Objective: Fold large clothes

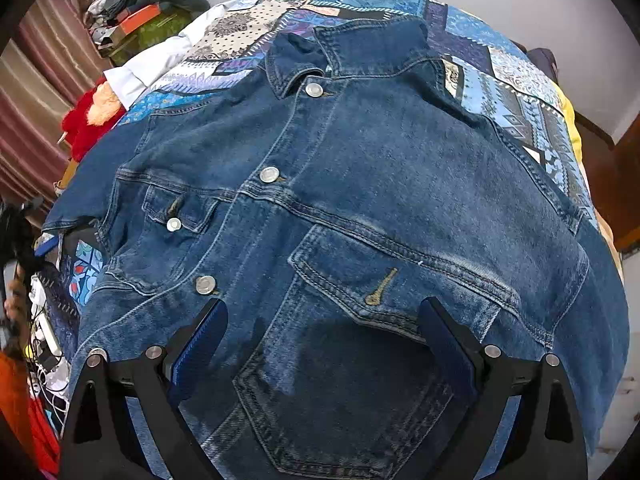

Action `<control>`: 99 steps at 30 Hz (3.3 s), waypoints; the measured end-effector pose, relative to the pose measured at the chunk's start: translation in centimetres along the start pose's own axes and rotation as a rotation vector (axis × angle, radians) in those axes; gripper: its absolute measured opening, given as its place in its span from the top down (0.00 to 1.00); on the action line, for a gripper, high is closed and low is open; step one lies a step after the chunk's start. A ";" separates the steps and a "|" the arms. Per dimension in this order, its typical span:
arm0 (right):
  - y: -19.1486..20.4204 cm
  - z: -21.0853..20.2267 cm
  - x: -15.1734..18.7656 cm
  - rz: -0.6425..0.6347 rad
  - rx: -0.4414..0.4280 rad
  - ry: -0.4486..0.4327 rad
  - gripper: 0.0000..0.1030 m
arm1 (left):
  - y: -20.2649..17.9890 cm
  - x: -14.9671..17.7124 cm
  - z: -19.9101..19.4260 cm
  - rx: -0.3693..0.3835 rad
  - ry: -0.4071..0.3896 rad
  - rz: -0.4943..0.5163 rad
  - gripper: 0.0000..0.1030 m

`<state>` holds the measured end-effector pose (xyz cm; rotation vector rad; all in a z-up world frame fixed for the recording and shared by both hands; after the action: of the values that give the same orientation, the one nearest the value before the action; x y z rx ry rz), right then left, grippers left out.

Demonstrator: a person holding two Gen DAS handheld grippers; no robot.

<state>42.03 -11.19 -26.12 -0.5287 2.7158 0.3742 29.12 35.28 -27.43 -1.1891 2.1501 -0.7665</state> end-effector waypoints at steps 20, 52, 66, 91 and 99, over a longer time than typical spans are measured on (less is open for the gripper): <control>-3.0 -3.3 0.1 0.110 -0.061 -0.081 0.07 | -16.2 -1.0 -1.3 -0.375 -0.420 0.576 0.94; -4.1 -5.7 2.4 0.201 -0.198 -0.126 0.07 | -5.8 1.5 4.4 -0.247 0.022 0.213 0.30; -6.2 -5.7 2.4 0.249 -0.179 -0.144 0.07 | -12.4 -1.2 4.3 -0.328 -0.185 0.392 0.84; -14.5 -15.5 6.0 0.345 -0.113 -0.345 0.07 | -38.1 34.9 18.0 -0.043 0.339 1.287 0.91; -15.2 -14.5 6.5 0.357 -0.102 -0.312 0.07 | -36.9 36.4 17.7 -0.047 0.475 1.288 0.51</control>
<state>38.41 -31.42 -18.29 -0.0001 2.4870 0.6320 45.55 -16.49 -20.49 0.5316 2.6581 -0.3756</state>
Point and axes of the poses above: each gripper's, at about its wrist camera, not at the fingertips, and z roughly the way its jaws point, y to its left, x to its underside, the point moved 4 cm from there along z, roughly the way its jaws point, and after that the axes turned 4 degrees about -x, right-handed, at the moved point
